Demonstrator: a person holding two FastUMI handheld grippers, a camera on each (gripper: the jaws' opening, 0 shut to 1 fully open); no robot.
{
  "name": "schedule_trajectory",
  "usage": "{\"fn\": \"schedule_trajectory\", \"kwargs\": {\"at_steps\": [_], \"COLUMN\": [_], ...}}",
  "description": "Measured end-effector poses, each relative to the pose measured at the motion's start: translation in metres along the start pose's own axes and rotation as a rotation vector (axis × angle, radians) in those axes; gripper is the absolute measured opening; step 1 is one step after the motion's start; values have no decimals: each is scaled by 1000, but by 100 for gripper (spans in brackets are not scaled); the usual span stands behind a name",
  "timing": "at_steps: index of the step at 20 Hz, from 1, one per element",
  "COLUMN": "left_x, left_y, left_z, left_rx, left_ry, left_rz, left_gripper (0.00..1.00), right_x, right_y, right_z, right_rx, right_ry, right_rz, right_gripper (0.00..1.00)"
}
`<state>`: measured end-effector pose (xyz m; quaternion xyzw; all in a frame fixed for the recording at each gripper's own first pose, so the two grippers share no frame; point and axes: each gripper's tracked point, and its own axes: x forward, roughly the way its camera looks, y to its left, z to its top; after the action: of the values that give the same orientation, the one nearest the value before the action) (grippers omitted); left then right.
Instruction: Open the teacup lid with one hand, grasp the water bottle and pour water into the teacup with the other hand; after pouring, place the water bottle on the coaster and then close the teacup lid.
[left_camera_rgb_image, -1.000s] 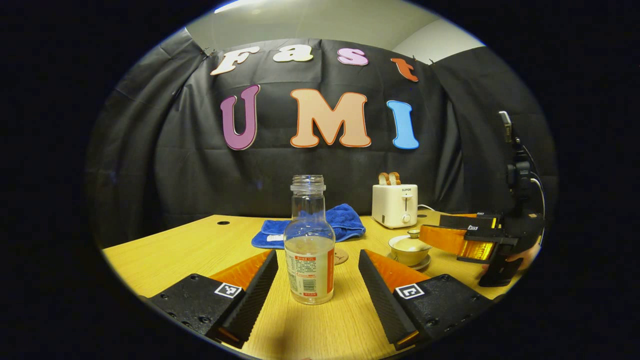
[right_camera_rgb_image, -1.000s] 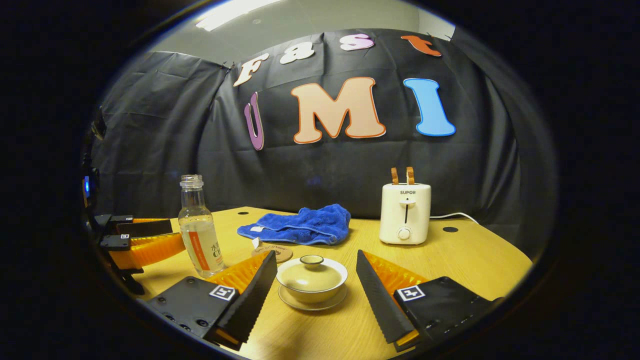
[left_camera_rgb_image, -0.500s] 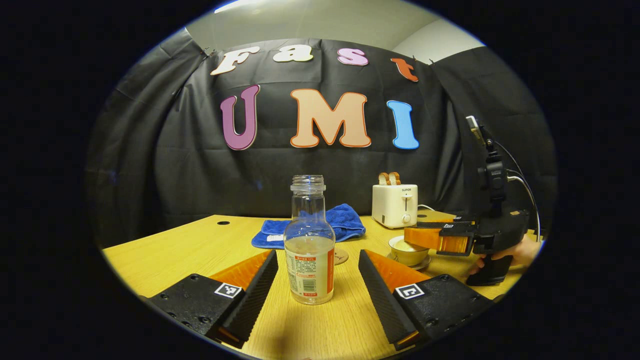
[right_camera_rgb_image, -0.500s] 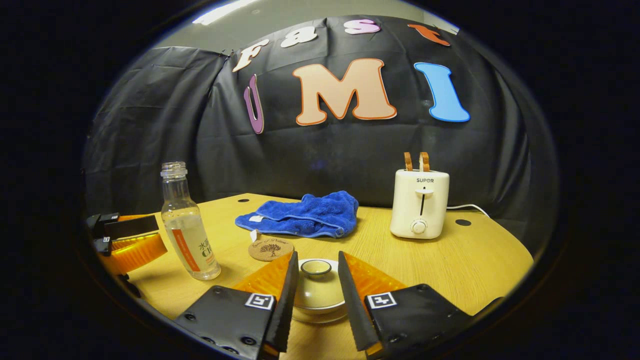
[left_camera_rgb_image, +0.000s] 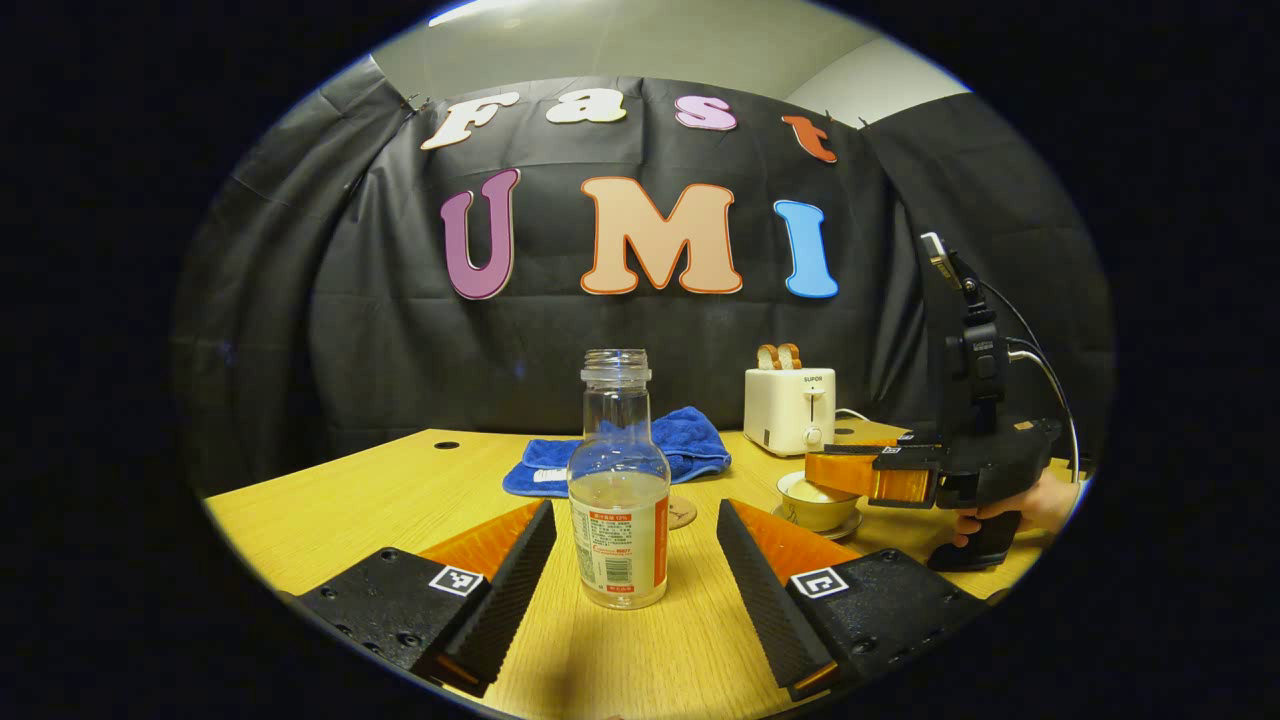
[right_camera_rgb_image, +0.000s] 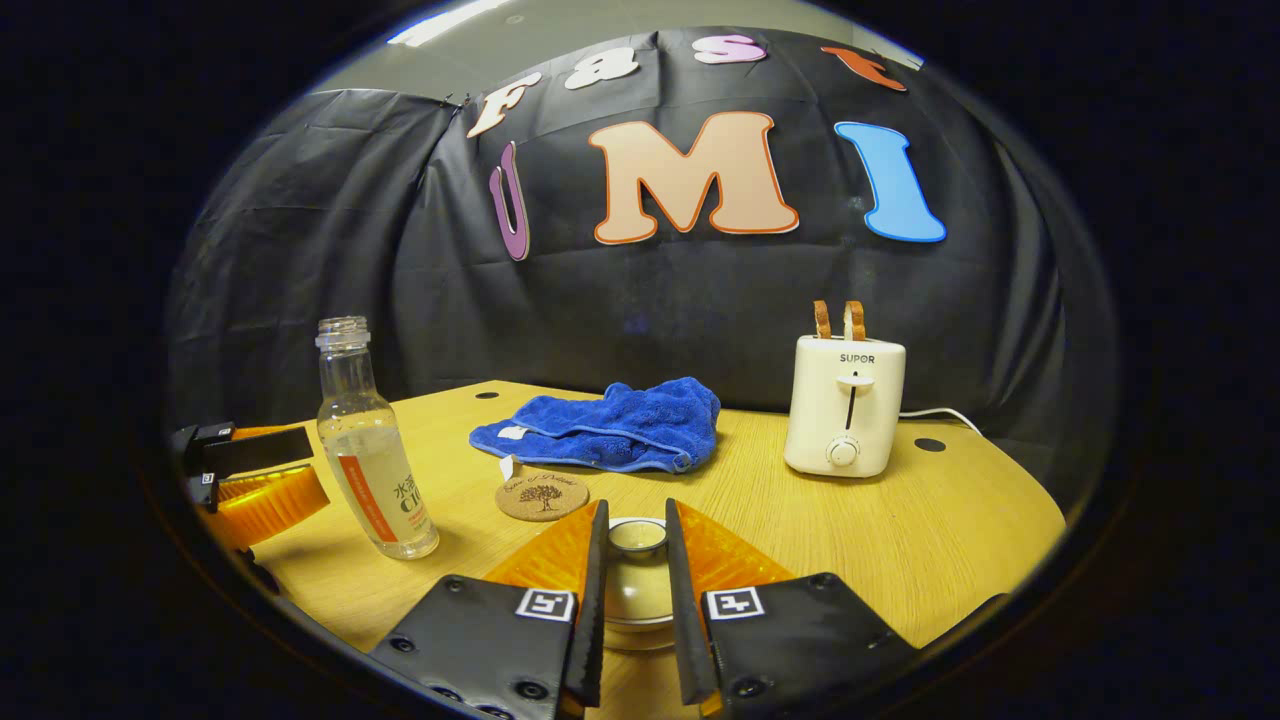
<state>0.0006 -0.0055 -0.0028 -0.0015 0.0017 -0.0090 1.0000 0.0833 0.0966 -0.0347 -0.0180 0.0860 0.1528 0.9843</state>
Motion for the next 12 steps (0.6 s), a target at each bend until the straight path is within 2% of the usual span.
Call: {"fn": "schedule_trajectory", "kwargs": {"at_steps": [1, 7, 12], "left_x": [0, 11, 28], "left_y": [1, 6, 12], "left_z": [0, -4, -15], "left_rx": [1, 3, -6], "left_ry": [0, 14, 94], "left_rz": [3, 25, 42], "left_gripper": [95, 95, 95], "right_x": [-3, -20, -36], "right_y": [-1, -9, -21], "right_z": [-1, 15, 19], "right_rx": [3, 20, 27], "right_ry": [-4, -105, -157], "right_rz": [-5, -58, -117], "right_gripper": [30, 30, 30]}}
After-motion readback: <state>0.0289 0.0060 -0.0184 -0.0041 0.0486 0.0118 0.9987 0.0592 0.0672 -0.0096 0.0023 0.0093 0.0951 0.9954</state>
